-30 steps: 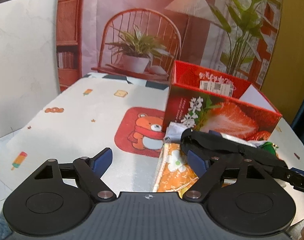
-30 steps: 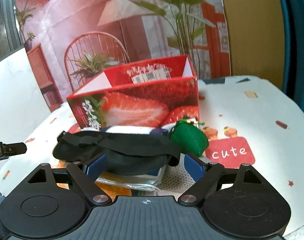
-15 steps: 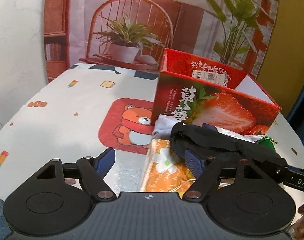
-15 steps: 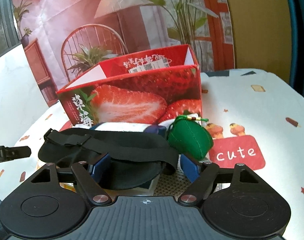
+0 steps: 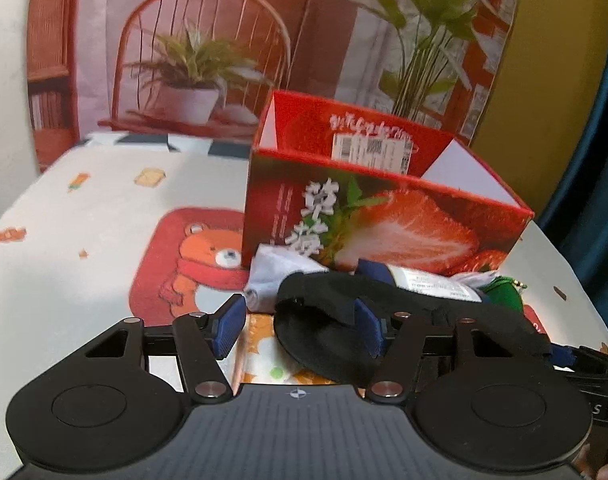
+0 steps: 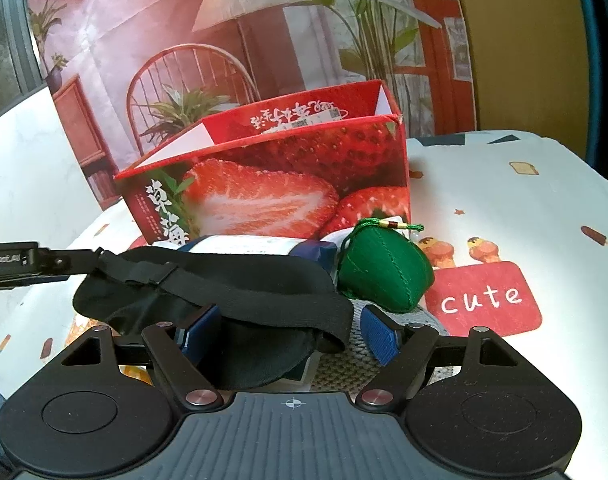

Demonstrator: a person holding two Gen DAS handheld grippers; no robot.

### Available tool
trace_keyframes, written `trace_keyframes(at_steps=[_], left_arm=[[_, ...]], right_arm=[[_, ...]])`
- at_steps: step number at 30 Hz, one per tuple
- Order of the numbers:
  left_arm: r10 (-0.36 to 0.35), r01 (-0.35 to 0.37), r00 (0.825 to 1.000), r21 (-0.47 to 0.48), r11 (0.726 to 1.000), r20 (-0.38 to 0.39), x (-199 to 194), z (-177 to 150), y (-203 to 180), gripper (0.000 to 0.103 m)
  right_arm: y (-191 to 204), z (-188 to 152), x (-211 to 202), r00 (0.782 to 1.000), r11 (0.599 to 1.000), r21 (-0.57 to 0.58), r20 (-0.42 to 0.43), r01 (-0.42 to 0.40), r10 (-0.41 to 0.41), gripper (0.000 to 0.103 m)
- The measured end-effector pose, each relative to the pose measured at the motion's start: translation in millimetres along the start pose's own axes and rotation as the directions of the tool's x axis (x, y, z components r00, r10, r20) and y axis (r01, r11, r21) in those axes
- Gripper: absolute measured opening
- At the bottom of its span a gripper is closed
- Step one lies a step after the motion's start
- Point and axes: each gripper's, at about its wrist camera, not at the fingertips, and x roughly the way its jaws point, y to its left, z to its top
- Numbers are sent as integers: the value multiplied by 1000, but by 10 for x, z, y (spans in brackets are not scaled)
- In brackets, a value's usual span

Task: Organize soft objects
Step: 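Close the left gripper on the black eye mask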

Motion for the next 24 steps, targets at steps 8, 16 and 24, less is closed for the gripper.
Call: trace_keyframes(at_steps=[8,16,24], left_arm=[[-10,10,1000,1,1000,13,40,-162,10,53],[24,-25,999,22,999,49,-26,-268,-10,29],[37,-37,998,19,999,44,-31,-288,-24,29]], right_arm=[[-33,-5,3,1000,1000,13,-4,1,-1,75],[-41,19,-27,1000,1000,16,1,-2,2,66],[49,181,-313,997,999,-39,79,-11,14,56]])
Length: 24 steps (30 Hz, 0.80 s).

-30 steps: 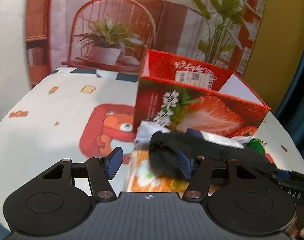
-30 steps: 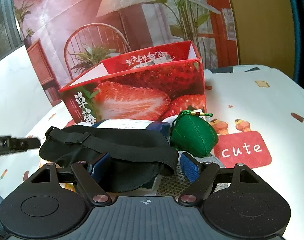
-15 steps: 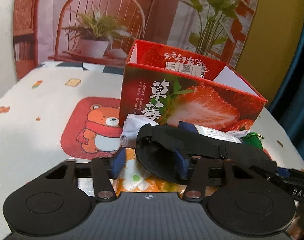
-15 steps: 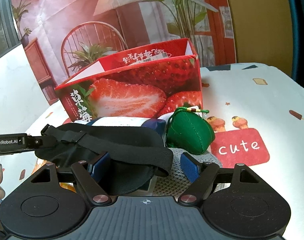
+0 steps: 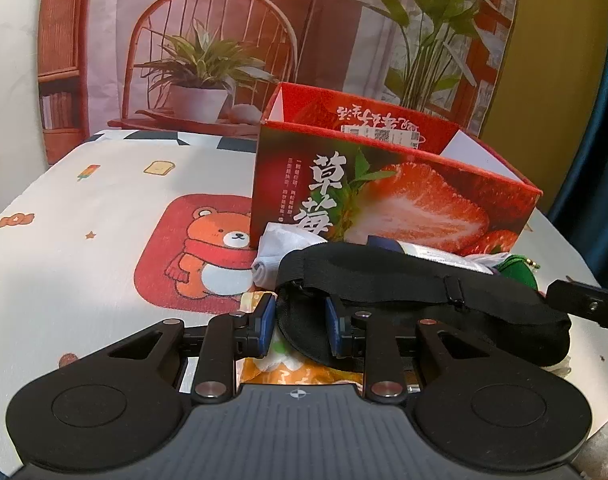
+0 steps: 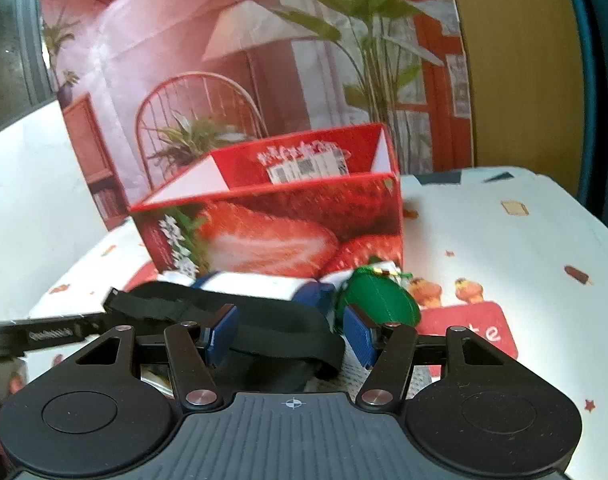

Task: Organize soft objects
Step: 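Close the left gripper on the black eye mask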

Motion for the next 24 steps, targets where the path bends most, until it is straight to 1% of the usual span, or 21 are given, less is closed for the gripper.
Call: trace_keyframes(at_steps=[2,5,9,14,17,21,22,24], left_arm=[[3,-3,1000,3,1000,-4,1,-12,5,29],[1,-1,1000,-6,1000,-7,1,-12,26,29],[2,-2,1000,-12,1000,-8,4,-15,34,29],[-3,2,1000,-14,1000,-11,-3,-24,45,29],[-5,5,1000,-15,1000,-13,-3,-24,51,29],[-3,3,1000,-10,1000,-14,1,-25,31,29],[-3,3,1000,-9,1000,-14,-2,-29,27,29],[-6,6,1000,-8,1000,-15,-6,-30,28,29]], right_arm=[[42,15,-21,1000,1000,-16,-10,-10,10,56],[79,3,-35,999,999,-28,-33,24,-25,57],[8,-20,-17,996,999,26,-77,38,-36,57],[-29,-77,30,992,997,76,-123,9,0,56],[30,-66,24,994,998,63,-108,-12,19,56],[104,-31,-37,998,999,32,-61,-33,35,55],[108,-22,-51,998,999,28,-47,-36,37,54],[101,-8,-68,999,999,30,-30,-43,44,47]])
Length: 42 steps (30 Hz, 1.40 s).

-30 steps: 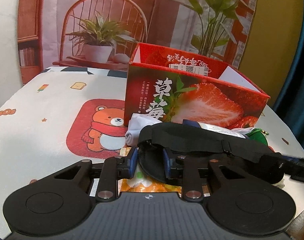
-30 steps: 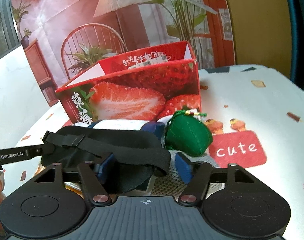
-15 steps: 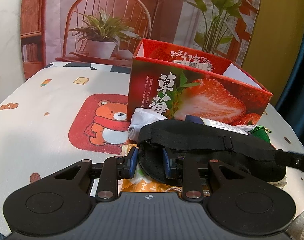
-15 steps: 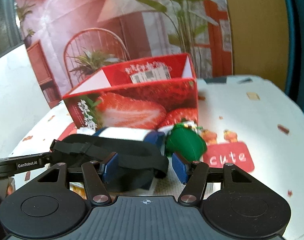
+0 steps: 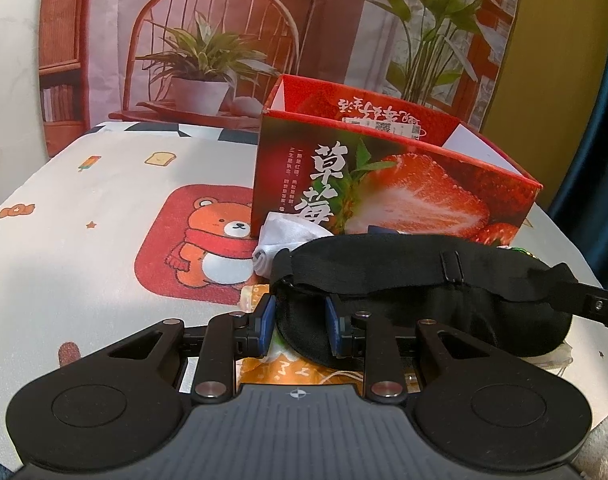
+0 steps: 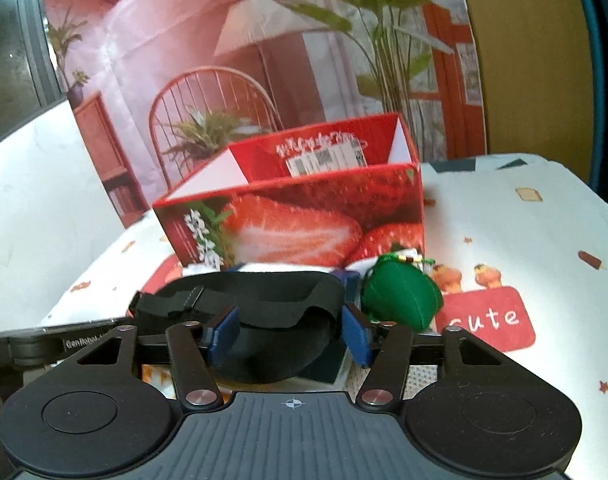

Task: Organize soft objects
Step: 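Close the left gripper on the black eye mask, then lift the eye mask with the left gripper and carry it over the box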

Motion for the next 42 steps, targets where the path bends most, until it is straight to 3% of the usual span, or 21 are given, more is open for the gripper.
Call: trace_keyframes(at_steps=[7,9,11,15,22,24,29,31,32,35,42], left_arm=[[-3,3,1000,2,1000,-8,10,-1,0,29],[-2,2,1000,-5,1000,-11,14,0,11,29],[0,0,1000,-10,1000,-12,16,2,17,29],[-5,5,1000,-25,1000,-2,-2,22,45,29],[-10,9,1000,-52,999,-16,45,63,96,31],[3,-4,1000,-60,998,-15,69,78,121,39],[8,-9,1000,-54,998,-13,129,114,132,40],[9,-9,1000,-32,999,3,108,111,104,35],[10,-10,1000,-14,1000,20,79,110,85,23],[26,-29,996,35,999,81,-32,142,24,11],[9,-18,987,53,998,163,-253,252,-43,5]], right_arm=[[-38,-26,54,1000,1000,10,-7,-10,10,29],[-52,-34,68,1000,1000,11,-5,0,0,16],[-86,-33,75,1000,1000,17,-1,16,-16,11],[-178,-29,61,998,998,44,16,52,-52,7],[-187,-32,52,998,998,31,32,47,-48,7],[-179,-24,54,998,998,28,34,48,-49,7],[-202,-26,66,998,998,36,27,56,-57,3],[-202,-23,70,998,998,37,27,54,-55,3],[-200,-22,71,998,998,34,29,54,-55,3],[-185,-2,60,998,999,26,39,45,-46,3],[-158,96,27,997,1000,9,77,22,-23,3]])
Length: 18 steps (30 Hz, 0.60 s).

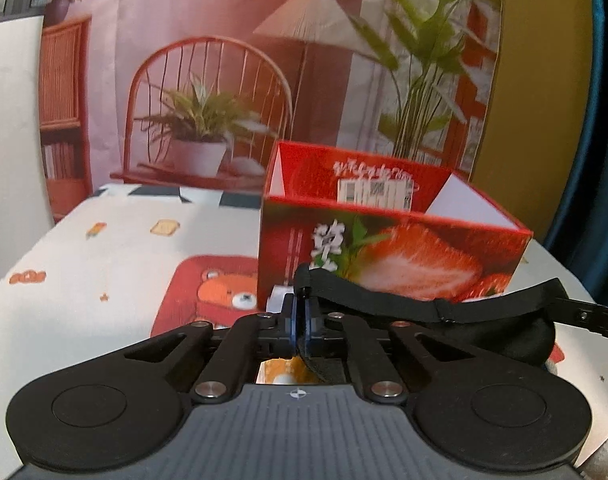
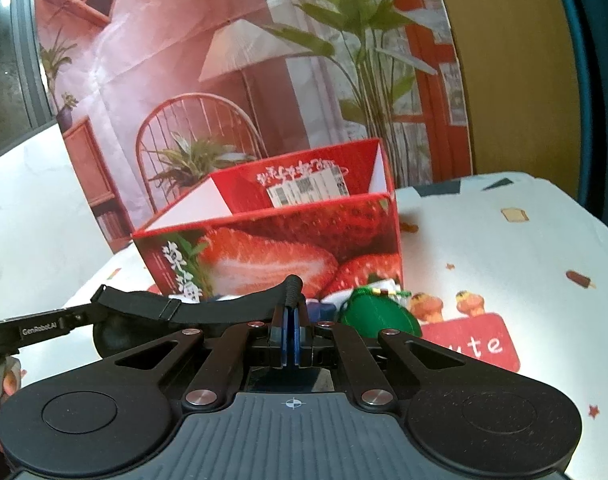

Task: Organize soft objects
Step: 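Lift the eye mask with the left gripper and carry it over the box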

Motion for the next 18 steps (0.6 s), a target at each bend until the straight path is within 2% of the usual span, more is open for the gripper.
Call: trace_keyframes(at_steps=[10,18], left_arm=[[-22,22,997,1,1000,76,-193,261,-64,4],[-35,37,995,-20,999,95,-204,481,-40,4]], right_arm=[[123,298,25,998,996,-78,47,-38,41,2],[168,521,51,996,991,-121,69,-54,63,2]])
